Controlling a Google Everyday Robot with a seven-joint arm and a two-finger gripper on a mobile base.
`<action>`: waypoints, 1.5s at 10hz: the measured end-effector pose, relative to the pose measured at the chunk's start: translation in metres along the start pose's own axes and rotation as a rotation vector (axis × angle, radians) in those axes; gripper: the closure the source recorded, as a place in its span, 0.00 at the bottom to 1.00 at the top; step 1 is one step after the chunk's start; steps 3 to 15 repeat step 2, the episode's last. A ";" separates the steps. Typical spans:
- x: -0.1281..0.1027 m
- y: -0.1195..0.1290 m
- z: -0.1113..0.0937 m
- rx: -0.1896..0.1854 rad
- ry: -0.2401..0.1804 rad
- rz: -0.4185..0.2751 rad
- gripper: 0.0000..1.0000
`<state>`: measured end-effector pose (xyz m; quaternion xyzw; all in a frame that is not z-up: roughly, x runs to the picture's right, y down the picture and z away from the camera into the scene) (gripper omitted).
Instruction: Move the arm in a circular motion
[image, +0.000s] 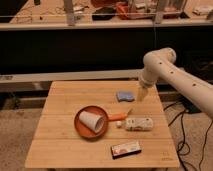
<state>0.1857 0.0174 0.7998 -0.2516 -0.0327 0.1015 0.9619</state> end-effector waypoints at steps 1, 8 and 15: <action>-0.017 0.005 0.003 -0.004 -0.002 -0.007 0.20; -0.030 0.009 0.004 -0.006 -0.001 -0.012 0.20; -0.030 0.009 0.004 -0.006 -0.001 -0.012 0.20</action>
